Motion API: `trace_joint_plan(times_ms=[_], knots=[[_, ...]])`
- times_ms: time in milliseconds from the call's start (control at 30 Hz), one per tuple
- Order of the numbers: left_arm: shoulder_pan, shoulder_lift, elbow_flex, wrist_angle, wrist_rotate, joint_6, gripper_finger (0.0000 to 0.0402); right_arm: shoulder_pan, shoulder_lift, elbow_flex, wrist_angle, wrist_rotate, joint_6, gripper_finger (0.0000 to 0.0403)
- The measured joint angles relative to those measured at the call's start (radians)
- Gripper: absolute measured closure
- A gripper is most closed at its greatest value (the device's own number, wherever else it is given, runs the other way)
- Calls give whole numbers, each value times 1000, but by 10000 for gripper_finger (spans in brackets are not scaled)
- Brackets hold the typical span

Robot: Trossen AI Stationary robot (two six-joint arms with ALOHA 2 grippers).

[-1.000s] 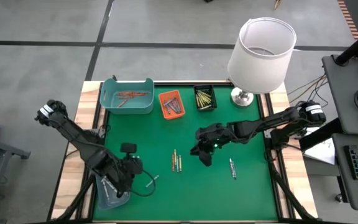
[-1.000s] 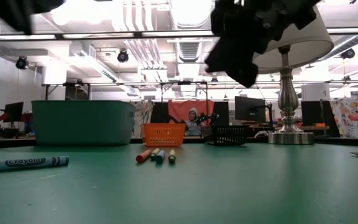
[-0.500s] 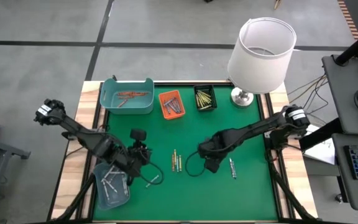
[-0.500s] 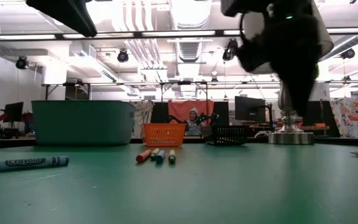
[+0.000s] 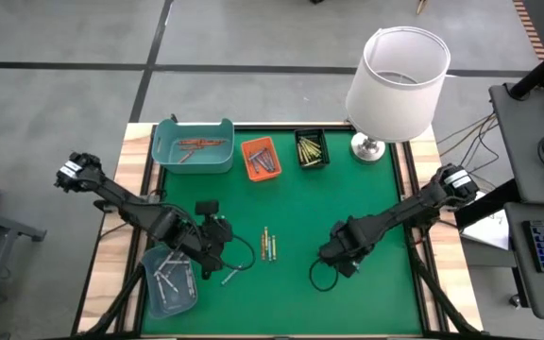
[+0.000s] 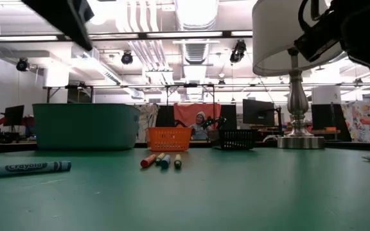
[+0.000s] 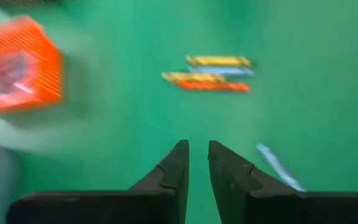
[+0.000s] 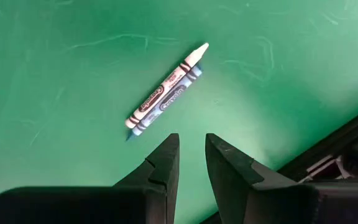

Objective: Sort crayons
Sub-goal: Put the blue crayon into the orange bin

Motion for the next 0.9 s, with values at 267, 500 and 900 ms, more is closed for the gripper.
trace_joint_plan(times_ms=[267,500,900], knots=[[-24,130,6,28,156,-164,303,6,0,0,15,109,-49,330],[-33,301,81,24,206,-295,278,9,0,0,51,144,-95,330],[-80,484,187,-24,207,-437,277,64,0,-3,81,227,-135,330]])
